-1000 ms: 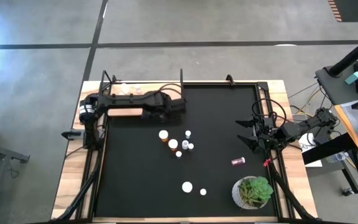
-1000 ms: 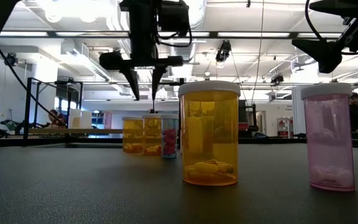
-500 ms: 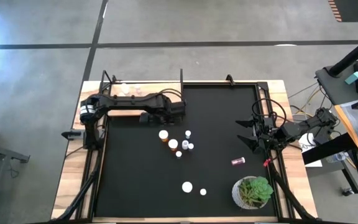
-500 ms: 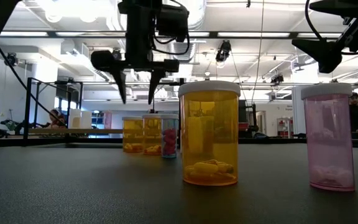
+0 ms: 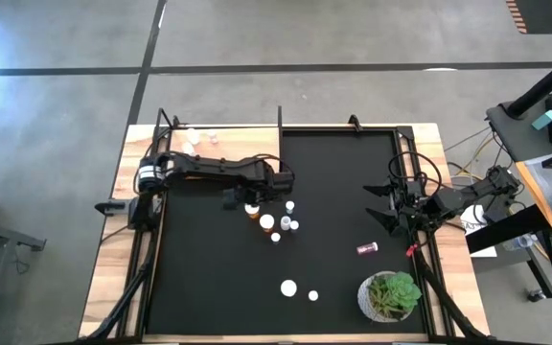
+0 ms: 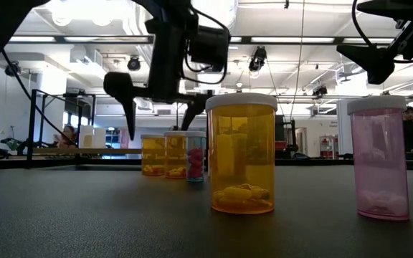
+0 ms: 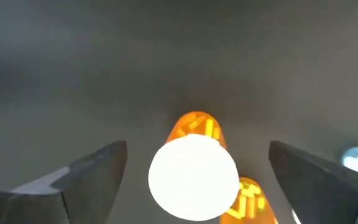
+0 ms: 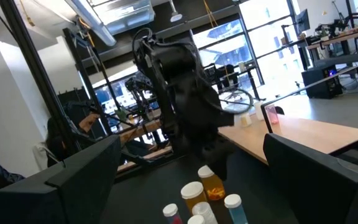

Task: Pick and place medicine bottles onto shelf by color
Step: Put the top orange pill bottle on the shelf

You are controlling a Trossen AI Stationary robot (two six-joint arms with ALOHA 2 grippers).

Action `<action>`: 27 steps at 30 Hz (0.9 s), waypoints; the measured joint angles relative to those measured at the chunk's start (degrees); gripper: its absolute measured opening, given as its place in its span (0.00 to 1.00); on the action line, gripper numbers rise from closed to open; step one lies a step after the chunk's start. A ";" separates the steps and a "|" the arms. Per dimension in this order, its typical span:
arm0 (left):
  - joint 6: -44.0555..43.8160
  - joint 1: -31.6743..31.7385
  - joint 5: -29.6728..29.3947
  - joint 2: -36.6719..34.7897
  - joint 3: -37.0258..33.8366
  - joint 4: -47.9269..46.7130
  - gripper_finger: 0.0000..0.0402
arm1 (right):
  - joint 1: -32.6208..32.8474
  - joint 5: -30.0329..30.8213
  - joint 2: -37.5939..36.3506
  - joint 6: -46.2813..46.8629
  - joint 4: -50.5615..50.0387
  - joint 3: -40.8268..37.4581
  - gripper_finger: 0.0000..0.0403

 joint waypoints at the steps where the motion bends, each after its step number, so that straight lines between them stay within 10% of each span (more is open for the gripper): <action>1: -0.29 -0.08 0.25 0.46 -0.04 -0.02 0.92 | -0.02 0.00 -0.02 0.01 0.02 0.00 0.95; 27: 2.56 -0.06 1.59 1.20 -0.17 0.62 0.46 | -0.02 0.00 0.00 0.02 0.00 0.00 0.95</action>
